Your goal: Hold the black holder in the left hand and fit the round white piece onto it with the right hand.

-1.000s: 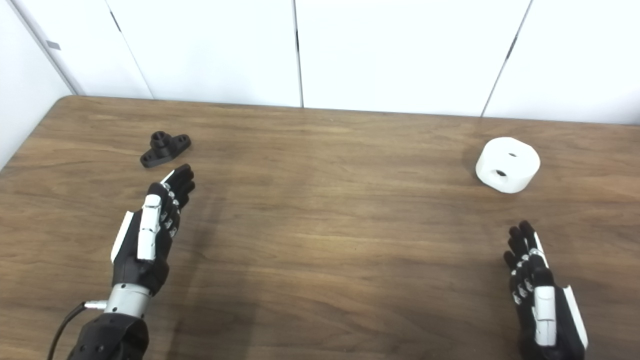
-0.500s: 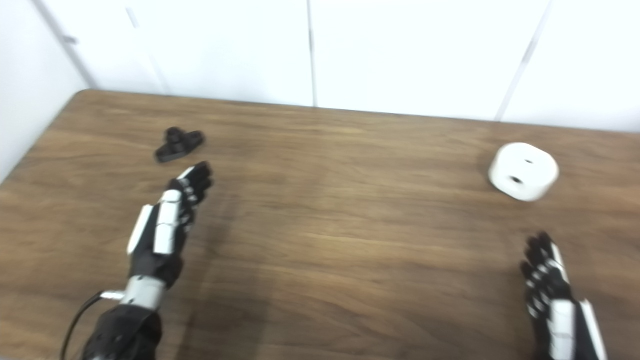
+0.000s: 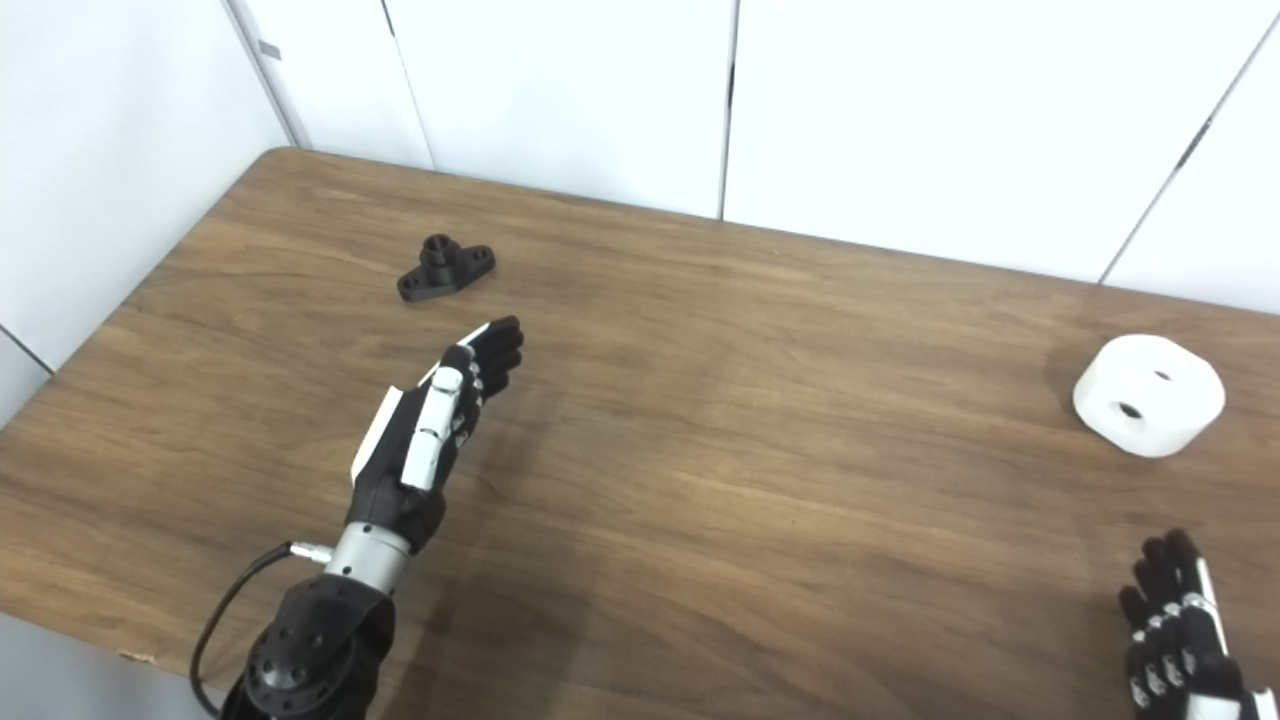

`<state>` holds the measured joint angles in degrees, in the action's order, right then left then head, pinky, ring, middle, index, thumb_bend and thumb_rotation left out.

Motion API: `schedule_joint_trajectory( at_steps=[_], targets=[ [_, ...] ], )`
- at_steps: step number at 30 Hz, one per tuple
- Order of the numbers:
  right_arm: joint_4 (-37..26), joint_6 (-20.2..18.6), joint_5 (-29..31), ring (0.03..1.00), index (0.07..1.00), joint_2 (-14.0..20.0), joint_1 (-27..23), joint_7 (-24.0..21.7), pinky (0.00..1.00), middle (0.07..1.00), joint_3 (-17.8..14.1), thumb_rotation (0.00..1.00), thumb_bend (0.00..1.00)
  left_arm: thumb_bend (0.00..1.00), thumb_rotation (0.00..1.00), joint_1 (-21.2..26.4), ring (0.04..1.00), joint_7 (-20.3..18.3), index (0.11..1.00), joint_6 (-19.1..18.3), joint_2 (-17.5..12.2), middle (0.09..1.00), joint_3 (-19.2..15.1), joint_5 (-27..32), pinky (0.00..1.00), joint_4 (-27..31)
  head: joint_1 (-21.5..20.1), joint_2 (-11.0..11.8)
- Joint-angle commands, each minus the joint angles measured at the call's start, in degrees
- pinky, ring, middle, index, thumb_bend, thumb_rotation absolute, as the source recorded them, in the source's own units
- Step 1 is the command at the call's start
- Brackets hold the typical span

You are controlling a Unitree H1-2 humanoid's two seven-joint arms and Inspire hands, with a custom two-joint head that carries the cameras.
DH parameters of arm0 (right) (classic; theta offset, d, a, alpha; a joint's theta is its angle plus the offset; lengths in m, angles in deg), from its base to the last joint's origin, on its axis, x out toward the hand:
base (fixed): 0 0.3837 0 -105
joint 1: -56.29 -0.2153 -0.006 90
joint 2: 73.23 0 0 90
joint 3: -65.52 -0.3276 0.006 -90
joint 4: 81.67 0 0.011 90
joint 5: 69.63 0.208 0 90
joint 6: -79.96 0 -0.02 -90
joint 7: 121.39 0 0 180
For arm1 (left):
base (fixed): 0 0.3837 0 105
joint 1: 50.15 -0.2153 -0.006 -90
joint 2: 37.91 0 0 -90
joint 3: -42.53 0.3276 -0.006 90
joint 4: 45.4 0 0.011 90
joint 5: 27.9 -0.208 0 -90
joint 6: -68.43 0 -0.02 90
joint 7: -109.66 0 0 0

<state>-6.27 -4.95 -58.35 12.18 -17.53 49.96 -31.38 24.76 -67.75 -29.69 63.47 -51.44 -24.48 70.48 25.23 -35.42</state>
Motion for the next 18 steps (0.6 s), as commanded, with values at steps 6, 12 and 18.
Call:
schedule_joint_trajectory(
  at_steps=[6,12,18],
  targets=[
    [-0.51,3.97,0.34,0.967,0.946,-0.03,0.24,0.13,1.00,0.929,-0.88,0.99,0.66,0.46,1.00,-9.68,0.936,0.45,0.903,4.99,3.05,0.927,1.29,-0.92,0.96,0.32,-0.28,1.38],
    [-0.02,4.72,0.47,0.947,0.926,-0.13,0.71,0.27,1.00,0.911,-1.18,0.98,0.68,0.43,1.00,-10.42,0.934,0.28,0.909,6.67,3.32,0.932,1.65,-0.22,0.97,-0.05,-0.40,2.84],
    [0.87,5.58,0.87,0.932,0.913,-0.01,1.04,-0.02,1.00,0.904,-1.28,0.96,0.71,0.39,1.00,-11.04,0.941,0.12,0.912,8.05,3.40,0.936,2.05,-0.02,0.98,-0.56,-0.59,4.11]
  ],
)
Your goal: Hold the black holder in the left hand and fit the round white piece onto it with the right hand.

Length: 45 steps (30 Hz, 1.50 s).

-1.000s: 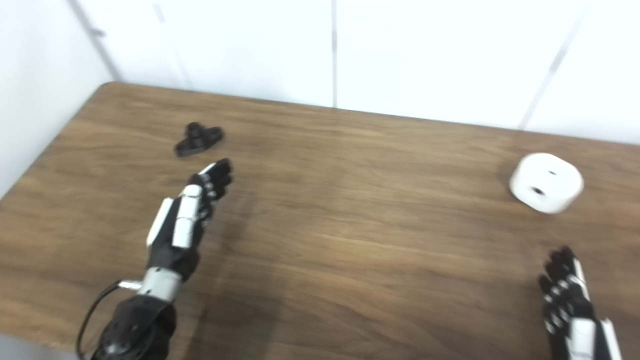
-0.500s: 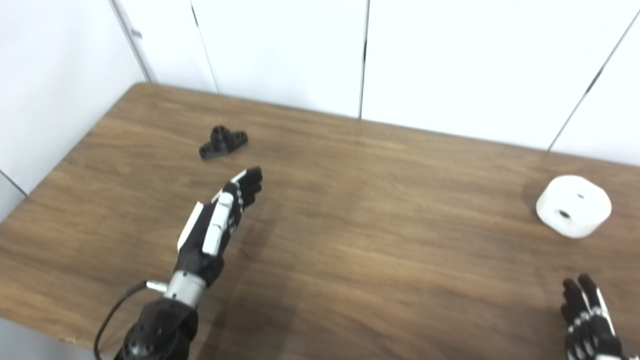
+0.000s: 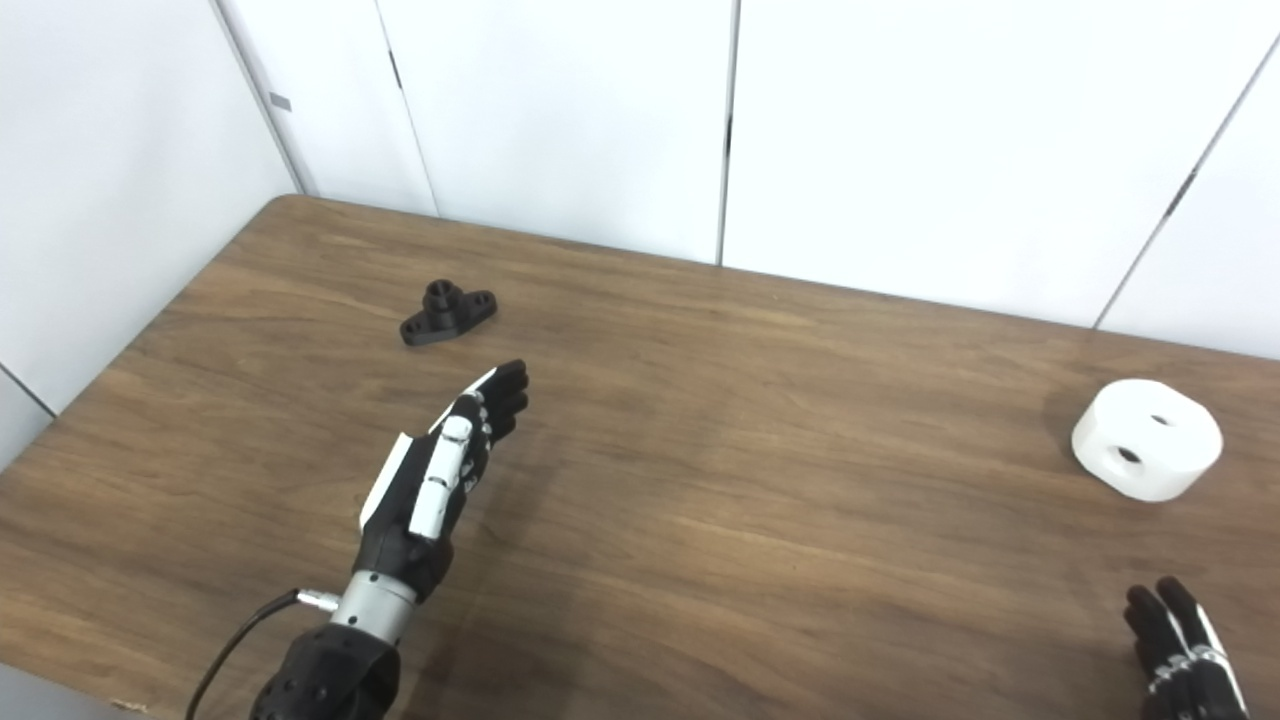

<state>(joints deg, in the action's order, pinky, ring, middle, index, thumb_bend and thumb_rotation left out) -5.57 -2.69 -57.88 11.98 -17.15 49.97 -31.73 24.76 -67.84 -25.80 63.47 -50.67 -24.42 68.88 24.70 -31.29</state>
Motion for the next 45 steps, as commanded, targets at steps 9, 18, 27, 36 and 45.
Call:
schedule_joint_trajectory(
  at_steps=[9,18,27,36,45],
  targets=[
    [2.06,4.96,1.57,0.939,0.905,0.57,0.45,-0.92,1.00,0.901,-0.99,0.96,0.71,0.42,1.00,-11.16,0.947,0.25,0.909,4.63,3.55,0.935,1.54,0.16,0.98,0.44,0.13,0.13],
    [0.81,4.39,0.01,0.933,0.908,0.34,0.99,-0.30,1.00,0.899,-0.59,0.97,0.71,0.51,0.46,-10.47,0.921,1.27,0.881,2.71,2.67,0.911,0.18,-0.95,0.93,2.65,-0.48,-0.09],
    [0.32,4.54,-0.14,0.915,0.896,-0.07,1.64,-0.03,0.98,0.888,-0.55,0.97,0.70,0.60,0.29,-4.54,0.906,1.25,0.863,-4.70,-1.92,0.901,-4.80,-9.65,0.90,9.02,-1.17,-0.21],
    [-0.04,5.25,0.25,0.904,0.886,-0.66,2.03,0.11,0.96,0.887,-0.39,0.96,0.68,0.72,0.22,2.63,0.880,0.58,0.848,-8.75,-5.99,0.879,-10.14,-12.41,0.83,9.16,-1.83,-0.82],
    [-0.05,5.90,0.13,0.895,0.887,-0.98,2.01,0.49,0.92,0.876,-0.42,0.95,0.66,0.86,0.29,8.96,0.981,2.47,0.857,-15.91,-10.31,0.932,-11.34,-24.17,0.99,4.55,-2.07,-1.03]
  ],
)
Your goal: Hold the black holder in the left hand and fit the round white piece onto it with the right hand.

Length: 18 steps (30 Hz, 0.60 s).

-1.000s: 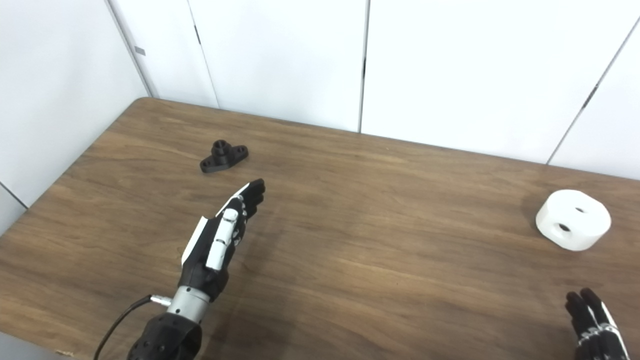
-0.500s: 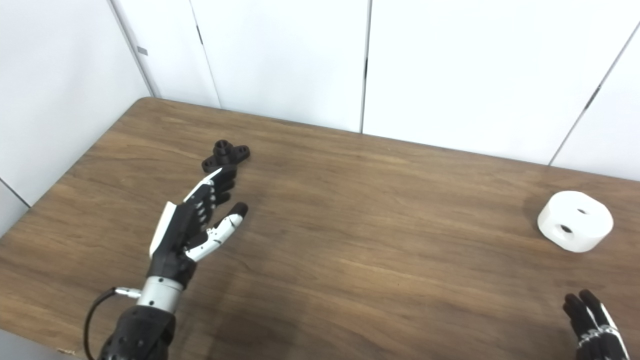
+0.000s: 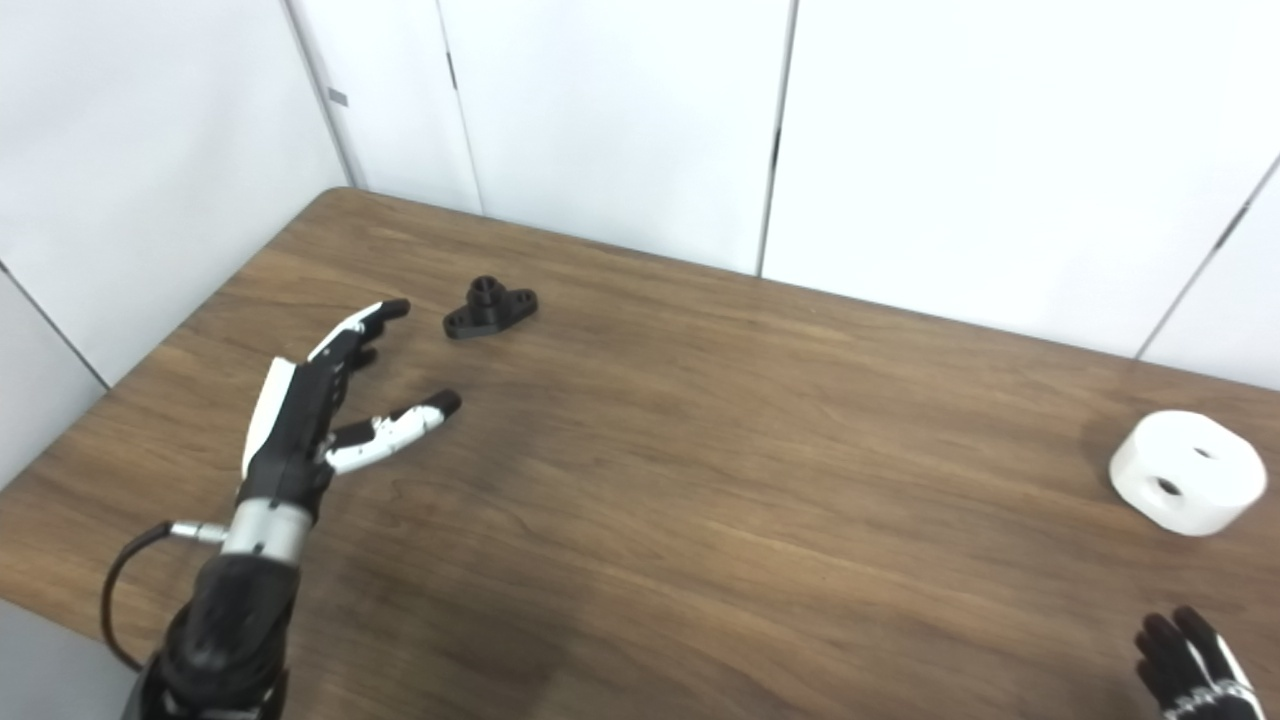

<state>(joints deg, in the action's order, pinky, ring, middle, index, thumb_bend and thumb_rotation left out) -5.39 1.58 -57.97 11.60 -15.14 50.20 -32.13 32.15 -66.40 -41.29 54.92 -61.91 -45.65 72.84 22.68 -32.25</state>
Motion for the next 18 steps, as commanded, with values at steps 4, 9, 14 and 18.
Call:
schedule_joint_trajectory(
  at_steps=[4,9,14,18],
  targets=[
    [0.26,2.30,0.82,0.906,0.892,-0.45,-0.09,-0.21,0.94,0.886,0.10,0.95,0.67,0.84,0.28,4.16,0.999,1.04,0.854,-2.09,-3.38,0.943,-0.15,-5.81,1.00,-2.31,-0.19,-0.10],
    [-0.12,2.05,0.58,0.899,0.893,-0.60,-0.07,0.01,0.94,0.882,0.26,0.95,0.67,0.83,0.31,7.17,1.000,1.19,0.845,-1.64,-5.68,0.932,0.52,-8.43,1.00,-6.80,-0.43,-0.25],
    [-0.63,1.78,0.49,0.900,0.895,-0.73,0.24,0.02,0.95,0.885,0.45,0.95,0.67,0.85,0.33,10.47,0.981,1.57,0.835,-1.13,-7.51,0.923,1.96,-10.65,0.96,-11.42,-0.68,-0.39],
    [-0.59,2.10,0.56,0.902,0.891,-0.97,0.28,0.05,0.96,0.879,0.54,0.94,0.68,0.87,0.31,14.60,0.968,1.38,0.824,-1.94,-8.43,0.925,3.12,-11.45,0.93,-15.97,-0.99,-0.44]
  ],
)
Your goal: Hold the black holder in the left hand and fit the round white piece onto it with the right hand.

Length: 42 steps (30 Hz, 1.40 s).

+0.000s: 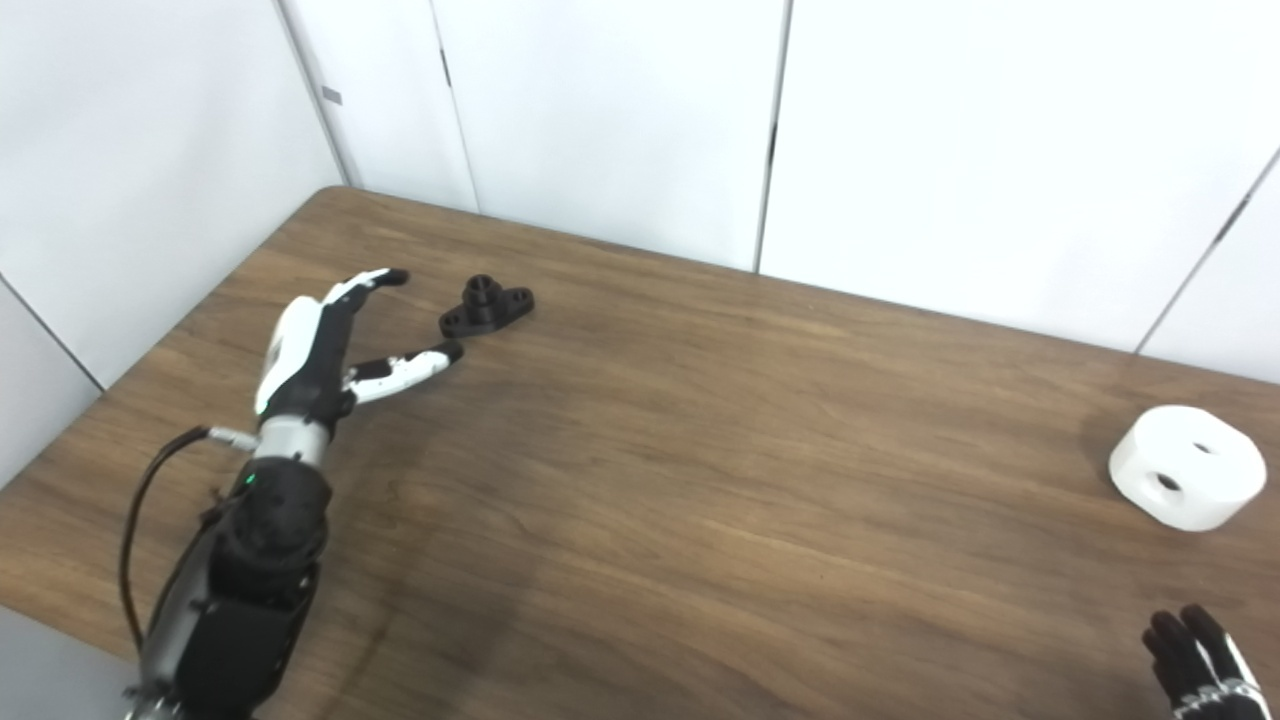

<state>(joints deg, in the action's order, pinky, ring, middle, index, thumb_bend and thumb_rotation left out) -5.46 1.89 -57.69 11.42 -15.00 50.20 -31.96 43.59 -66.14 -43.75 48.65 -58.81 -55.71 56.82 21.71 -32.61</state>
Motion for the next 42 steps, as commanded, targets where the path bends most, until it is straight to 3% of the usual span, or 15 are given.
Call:
schedule_joint_trajectory(
  at_steps=[1,5,10,18,42],
  targets=[
    [-0.36,2.11,0.26,0.901,0.894,-0.79,0.11,-0.02,0.95,0.881,0.37,0.94,0.68,0.88,0.32,4.09,0.967,1.09,0.823,0.47,-2.48,0.925,0.36,-1.60,0.92,-1.21,-0.03,-0.09],
    [0.01,2.95,-0.22,0.904,0.901,-0.83,0.19,-0.09,0.95,0.885,0.47,0.94,0.69,0.89,0.36,7.85,0.964,0.13,0.820,-1.28,-3.51,0.922,1.98,-2.34,0.92,-5.37,-0.32,-0.15],
    [-0.08,2.92,-0.63,0.898,0.901,-1.10,0.29,0.22,0.93,0.879,0.50,0.93,0.69,0.88,0.34,11.75,0.950,0.04,0.803,-3.14,-3.49,0.904,3.45,-2.60,0.92,-9.25,-0.69,-0.23],
    [-0.91,2.32,-1.47,0.893,0.902,-1.50,0.60,0.58,0.94,0.883,0.61,0.92,0.72,0.87,0.32,14.96,0.937,1.25,0.790,-1.69,-4.12,0.891,5.14,-2.08,0.89,-15.11,-1.17,-0.14],
    [-0.28,3.37,-0.74,0.912,0.915,-1.14,0.44,0.17,0.99,0.884,0.55,0.93,0.69,0.89,0.30,14.89,0.971,3.39,0.811,-1.28,-6.07,0.913,5.60,-1.96,0.96,-20.31,-0.80,-0.21]
  ],
)
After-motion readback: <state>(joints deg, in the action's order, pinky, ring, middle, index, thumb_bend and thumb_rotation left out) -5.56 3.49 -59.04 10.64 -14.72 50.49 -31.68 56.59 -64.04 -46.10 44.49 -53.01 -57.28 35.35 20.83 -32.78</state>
